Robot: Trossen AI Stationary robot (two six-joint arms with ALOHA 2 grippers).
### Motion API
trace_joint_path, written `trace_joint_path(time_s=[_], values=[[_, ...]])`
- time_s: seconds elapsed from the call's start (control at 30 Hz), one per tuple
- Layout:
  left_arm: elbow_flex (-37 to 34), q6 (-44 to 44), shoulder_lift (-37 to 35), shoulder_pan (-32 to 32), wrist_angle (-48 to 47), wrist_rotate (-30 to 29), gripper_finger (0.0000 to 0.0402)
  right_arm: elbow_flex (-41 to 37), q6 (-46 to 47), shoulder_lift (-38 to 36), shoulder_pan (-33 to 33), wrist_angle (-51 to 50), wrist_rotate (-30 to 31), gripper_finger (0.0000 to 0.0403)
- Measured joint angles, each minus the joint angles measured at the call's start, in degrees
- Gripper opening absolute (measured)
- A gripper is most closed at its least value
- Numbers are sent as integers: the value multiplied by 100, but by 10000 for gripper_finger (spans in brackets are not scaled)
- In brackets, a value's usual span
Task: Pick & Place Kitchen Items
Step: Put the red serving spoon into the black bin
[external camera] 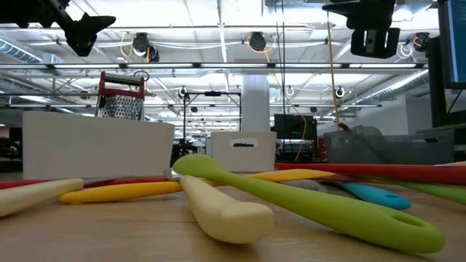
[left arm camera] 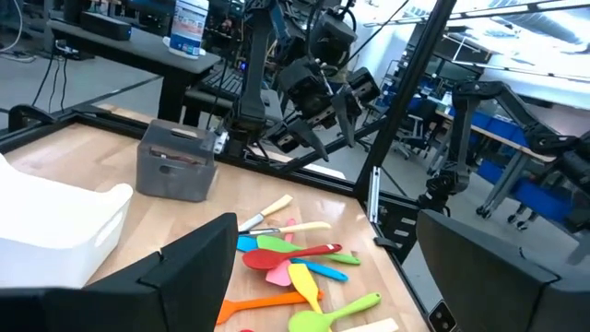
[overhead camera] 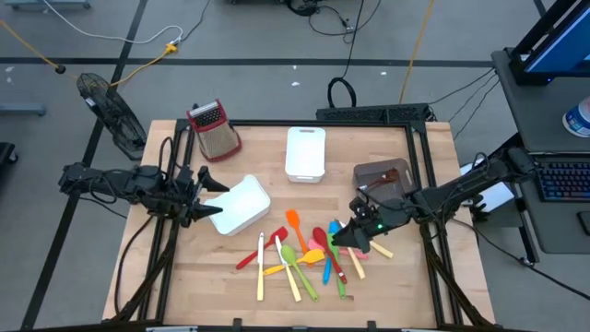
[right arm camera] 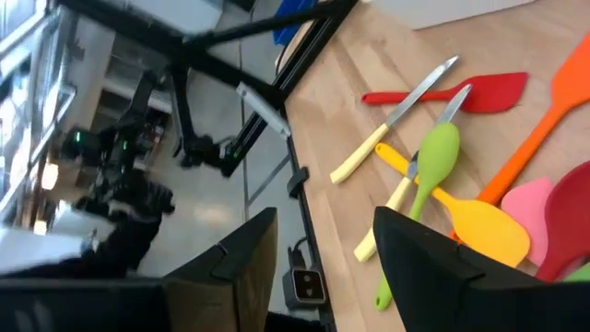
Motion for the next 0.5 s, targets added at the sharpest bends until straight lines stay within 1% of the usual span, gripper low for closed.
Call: trace_joint_path(time_s=[0.07,0.17,0.23,0.33,0.43,0.5], values=[[0,1,0,-1,0,0,340,0,64,0,14,-4,189,178],[0,8,0,0,0,0,340,2,26,0,24,-11,215,178],[0,8,0,0,-1,0,340,105,9,0,41,-235,210,178],[0,13,0,0,-2,-2,340,440,-173,0,86,-809,225,178],[0,33,0,0,-2,-2,340,839,-270,22,119,-1625,241,178],[0,56,1,0,-2,-2,340,1135,-308,132,149,-2139,355,178]])
